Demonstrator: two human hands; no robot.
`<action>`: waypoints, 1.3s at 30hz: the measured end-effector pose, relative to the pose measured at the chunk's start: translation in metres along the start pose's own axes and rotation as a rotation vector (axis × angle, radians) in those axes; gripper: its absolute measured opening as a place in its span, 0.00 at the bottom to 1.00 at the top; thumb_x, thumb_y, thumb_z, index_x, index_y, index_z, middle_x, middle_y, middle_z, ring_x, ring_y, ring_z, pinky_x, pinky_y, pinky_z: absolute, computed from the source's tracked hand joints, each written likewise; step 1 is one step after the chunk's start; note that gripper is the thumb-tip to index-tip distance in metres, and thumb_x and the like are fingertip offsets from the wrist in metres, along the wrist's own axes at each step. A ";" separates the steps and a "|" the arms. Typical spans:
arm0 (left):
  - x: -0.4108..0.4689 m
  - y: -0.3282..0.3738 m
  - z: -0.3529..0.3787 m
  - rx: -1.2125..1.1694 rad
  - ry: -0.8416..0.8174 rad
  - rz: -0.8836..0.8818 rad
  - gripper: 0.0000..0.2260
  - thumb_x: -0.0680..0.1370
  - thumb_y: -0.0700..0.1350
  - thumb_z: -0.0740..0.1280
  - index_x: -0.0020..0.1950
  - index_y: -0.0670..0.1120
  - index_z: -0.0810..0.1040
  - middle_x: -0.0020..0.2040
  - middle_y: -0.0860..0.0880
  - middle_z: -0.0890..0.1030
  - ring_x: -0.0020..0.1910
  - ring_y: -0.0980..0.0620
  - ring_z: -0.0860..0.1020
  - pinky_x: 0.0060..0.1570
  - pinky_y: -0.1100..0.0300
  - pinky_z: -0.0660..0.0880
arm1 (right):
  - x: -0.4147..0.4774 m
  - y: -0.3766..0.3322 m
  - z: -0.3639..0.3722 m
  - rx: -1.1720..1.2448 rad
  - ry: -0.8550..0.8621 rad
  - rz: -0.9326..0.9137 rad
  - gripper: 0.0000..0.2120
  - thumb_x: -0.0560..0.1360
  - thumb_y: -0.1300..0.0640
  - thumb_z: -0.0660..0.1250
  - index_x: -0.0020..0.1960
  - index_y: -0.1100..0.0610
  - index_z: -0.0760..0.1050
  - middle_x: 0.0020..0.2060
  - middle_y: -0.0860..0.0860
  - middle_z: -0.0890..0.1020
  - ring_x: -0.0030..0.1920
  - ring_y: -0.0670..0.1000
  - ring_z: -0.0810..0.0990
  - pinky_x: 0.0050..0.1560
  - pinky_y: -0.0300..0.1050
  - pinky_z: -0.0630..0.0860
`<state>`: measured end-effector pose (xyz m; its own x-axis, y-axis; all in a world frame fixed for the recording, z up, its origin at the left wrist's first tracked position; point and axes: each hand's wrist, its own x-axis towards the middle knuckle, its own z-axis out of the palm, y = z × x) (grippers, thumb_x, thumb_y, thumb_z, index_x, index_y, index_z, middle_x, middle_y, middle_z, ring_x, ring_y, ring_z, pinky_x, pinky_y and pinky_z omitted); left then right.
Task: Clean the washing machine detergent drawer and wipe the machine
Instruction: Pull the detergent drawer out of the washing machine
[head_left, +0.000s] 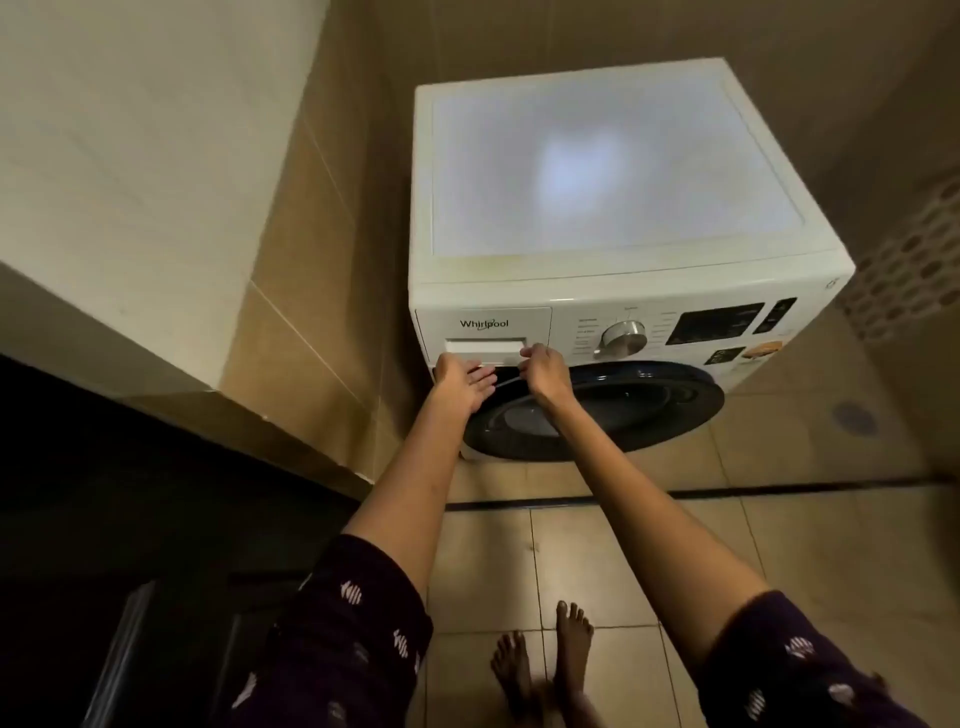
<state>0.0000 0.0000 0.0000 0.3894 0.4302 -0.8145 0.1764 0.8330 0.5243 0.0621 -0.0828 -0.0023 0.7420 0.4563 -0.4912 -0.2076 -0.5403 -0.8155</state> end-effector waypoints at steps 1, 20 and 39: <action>0.007 0.000 0.001 -0.039 0.017 -0.011 0.22 0.82 0.43 0.44 0.72 0.35 0.62 0.70 0.36 0.67 0.71 0.39 0.65 0.71 0.50 0.60 | 0.005 0.003 0.003 0.005 0.003 0.012 0.20 0.81 0.56 0.46 0.60 0.64 0.73 0.58 0.63 0.77 0.59 0.60 0.75 0.64 0.56 0.68; 0.049 -0.003 0.011 -0.236 -0.097 0.223 0.34 0.77 0.61 0.58 0.73 0.38 0.60 0.71 0.38 0.67 0.71 0.43 0.66 0.68 0.55 0.65 | 0.024 0.009 0.000 -0.295 0.261 -0.556 0.16 0.82 0.56 0.50 0.53 0.60 0.75 0.50 0.56 0.76 0.50 0.53 0.75 0.46 0.42 0.67; -0.007 -0.086 -0.024 -0.240 0.260 0.179 0.21 0.73 0.51 0.66 0.61 0.40 0.74 0.50 0.40 0.79 0.47 0.43 0.80 0.36 0.57 0.80 | 0.010 0.021 -0.007 -0.702 0.077 -0.435 0.23 0.79 0.56 0.56 0.73 0.56 0.61 0.64 0.62 0.67 0.64 0.61 0.68 0.60 0.53 0.71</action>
<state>-0.0393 -0.0661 -0.0456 0.1473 0.6237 -0.7677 -0.1015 0.7816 0.6155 0.0696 -0.0946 -0.0226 0.7112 0.6904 -0.1326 0.5353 -0.6541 -0.5345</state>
